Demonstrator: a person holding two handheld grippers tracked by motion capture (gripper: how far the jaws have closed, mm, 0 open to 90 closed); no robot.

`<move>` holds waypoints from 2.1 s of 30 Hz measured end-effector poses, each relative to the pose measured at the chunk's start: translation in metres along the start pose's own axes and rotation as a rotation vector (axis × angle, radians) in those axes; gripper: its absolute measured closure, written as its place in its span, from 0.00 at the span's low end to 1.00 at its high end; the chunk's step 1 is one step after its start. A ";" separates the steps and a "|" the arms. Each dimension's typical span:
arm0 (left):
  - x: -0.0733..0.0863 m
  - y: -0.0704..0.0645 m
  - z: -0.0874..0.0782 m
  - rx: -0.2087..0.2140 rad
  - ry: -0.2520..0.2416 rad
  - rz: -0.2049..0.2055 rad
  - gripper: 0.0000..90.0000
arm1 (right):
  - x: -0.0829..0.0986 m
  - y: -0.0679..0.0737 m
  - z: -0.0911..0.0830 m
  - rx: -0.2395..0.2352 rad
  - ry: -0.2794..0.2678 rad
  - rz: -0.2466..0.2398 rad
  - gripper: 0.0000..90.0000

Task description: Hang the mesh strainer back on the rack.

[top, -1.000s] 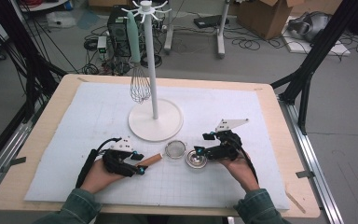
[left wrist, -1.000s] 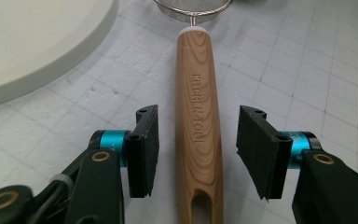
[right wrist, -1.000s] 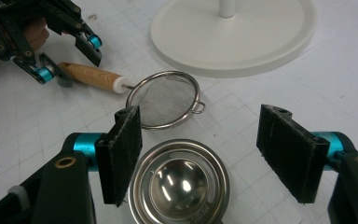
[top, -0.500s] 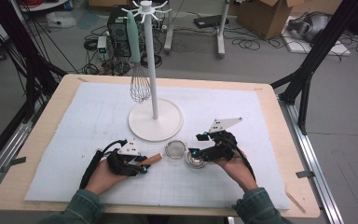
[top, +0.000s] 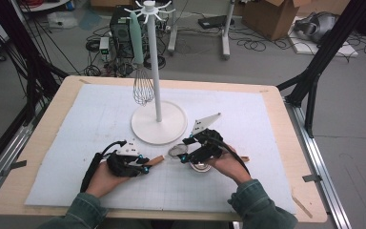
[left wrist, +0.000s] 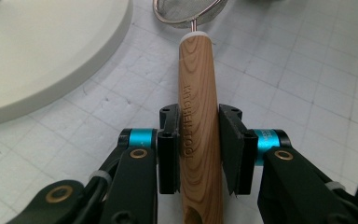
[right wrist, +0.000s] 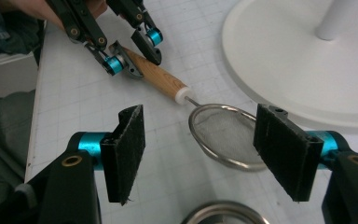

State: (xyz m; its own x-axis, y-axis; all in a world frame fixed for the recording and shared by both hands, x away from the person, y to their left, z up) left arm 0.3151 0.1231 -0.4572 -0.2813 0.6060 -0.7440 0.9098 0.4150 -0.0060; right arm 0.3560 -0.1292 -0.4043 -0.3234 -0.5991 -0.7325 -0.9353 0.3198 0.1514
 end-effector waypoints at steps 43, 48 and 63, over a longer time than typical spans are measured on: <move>-0.002 -0.006 0.000 -0.012 0.009 0.032 0.78 | -0.019 0.012 0.086 -0.098 0.303 -0.292 0.66; -0.002 -0.007 -0.002 -0.010 -0.005 0.027 0.78 | -0.018 0.012 0.090 -0.098 0.316 -0.310 0.72; -0.001 0.004 -0.026 -0.012 -0.059 -0.017 0.59 | -0.023 0.015 0.085 -0.115 0.274 -0.343 0.79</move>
State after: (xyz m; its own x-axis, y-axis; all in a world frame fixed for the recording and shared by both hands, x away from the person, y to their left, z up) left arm 0.3113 0.1421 -0.4387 -0.2777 0.5578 -0.7821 0.9012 0.4333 -0.0110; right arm 0.3616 -0.0480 -0.4420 -0.0036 -0.8334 -0.5527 -0.9999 -0.0057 0.0151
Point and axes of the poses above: each handheld gripper's, and its own axes: z roughly forward along the jaws, x roughly out of its underside, y roughly to its left, the point moved 3 cm from there along z, roughly forward along the jaws, and after that the axes turned 3 degrees about z, right-handed, at the moved point
